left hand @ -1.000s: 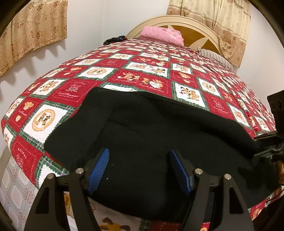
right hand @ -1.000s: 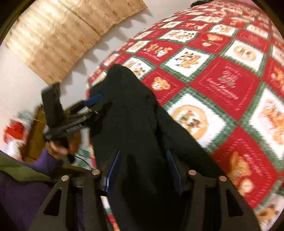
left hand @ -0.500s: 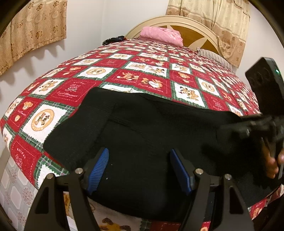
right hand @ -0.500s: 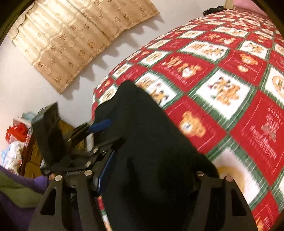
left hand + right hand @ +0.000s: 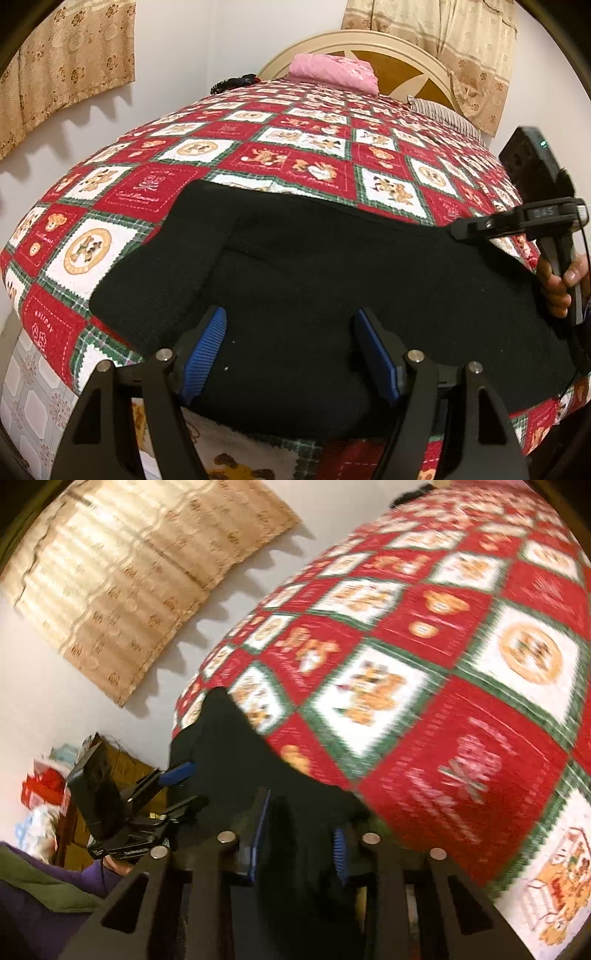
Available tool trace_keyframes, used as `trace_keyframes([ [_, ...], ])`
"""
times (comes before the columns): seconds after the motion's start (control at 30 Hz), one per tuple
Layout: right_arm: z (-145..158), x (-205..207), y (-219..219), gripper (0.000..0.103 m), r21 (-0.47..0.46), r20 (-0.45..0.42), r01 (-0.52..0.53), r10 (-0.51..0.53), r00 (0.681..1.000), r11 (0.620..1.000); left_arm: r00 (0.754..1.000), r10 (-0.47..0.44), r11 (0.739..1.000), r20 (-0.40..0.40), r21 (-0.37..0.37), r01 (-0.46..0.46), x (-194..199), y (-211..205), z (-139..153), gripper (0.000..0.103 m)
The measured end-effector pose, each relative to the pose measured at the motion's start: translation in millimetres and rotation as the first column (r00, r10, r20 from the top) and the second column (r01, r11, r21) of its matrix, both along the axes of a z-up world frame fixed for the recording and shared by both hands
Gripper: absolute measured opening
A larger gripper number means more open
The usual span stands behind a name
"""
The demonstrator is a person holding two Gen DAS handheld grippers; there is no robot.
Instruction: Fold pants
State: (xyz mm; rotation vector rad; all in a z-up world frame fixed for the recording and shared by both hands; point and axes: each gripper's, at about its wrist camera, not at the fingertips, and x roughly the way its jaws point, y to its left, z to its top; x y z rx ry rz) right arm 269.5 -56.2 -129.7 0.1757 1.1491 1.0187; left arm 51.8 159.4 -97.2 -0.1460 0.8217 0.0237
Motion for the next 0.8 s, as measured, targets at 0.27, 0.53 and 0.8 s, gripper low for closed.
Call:
trace_keyframes([
  [0.27, 10.6, -1.7, -44.9, 0.029, -0.100, 0.028, 0.091, -0.088, 0.996, 0.991, 1.000, -0.015, 1.000, 0.006, -0.005, 0.015, -0.6, 2.0, 0.3, 0.076],
  [0.53, 68.2, -86.2, -85.6, 0.029, -0.140, 0.302, 0.324, -0.272, 0.914, 0.935, 1.000, -0.003, 1.000, 0.008, 0.019, 0.003, 1.1, -2.3, 0.5, 0.079],
  [0.8, 38.2, -147.7, -38.4, 0.029, -0.280, 0.378, 0.269, -0.152, 0.913, 0.921, 1.000, 0.000, 1.000, 0.006, 0.020, 0.000, 1.8, -2.0, 0.7, 0.080],
])
